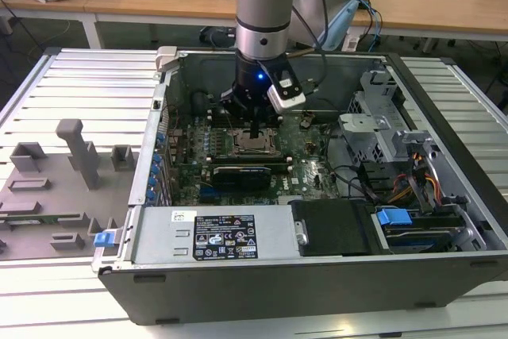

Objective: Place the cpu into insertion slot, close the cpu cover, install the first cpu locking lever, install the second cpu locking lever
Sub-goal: 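Close the cpu cover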

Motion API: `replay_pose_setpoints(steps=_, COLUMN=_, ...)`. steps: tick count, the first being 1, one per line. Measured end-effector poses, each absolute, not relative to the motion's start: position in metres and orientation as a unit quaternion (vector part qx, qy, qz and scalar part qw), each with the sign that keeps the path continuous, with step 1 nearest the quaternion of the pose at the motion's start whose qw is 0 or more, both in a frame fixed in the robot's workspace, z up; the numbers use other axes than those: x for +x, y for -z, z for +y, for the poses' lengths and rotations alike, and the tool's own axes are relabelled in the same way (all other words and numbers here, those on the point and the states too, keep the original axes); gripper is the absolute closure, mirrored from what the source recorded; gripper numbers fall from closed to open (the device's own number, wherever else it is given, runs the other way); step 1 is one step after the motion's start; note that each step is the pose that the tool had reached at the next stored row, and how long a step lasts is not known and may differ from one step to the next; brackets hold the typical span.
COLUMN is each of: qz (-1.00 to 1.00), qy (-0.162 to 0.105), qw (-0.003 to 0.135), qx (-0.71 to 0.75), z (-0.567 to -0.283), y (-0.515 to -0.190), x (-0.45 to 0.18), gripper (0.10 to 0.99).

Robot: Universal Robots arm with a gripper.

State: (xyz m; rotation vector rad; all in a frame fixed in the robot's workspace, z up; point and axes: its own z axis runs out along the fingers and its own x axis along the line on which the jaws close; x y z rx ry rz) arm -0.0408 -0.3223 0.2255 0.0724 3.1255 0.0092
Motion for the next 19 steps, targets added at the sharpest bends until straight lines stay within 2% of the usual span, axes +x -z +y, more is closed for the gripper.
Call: replay_pose_setpoints(steps=19, qz=1.000, qy=-0.003, qw=0.008, qx=-0.004, z=-0.323, y=-0.217, x=-0.058, gripper=0.980)
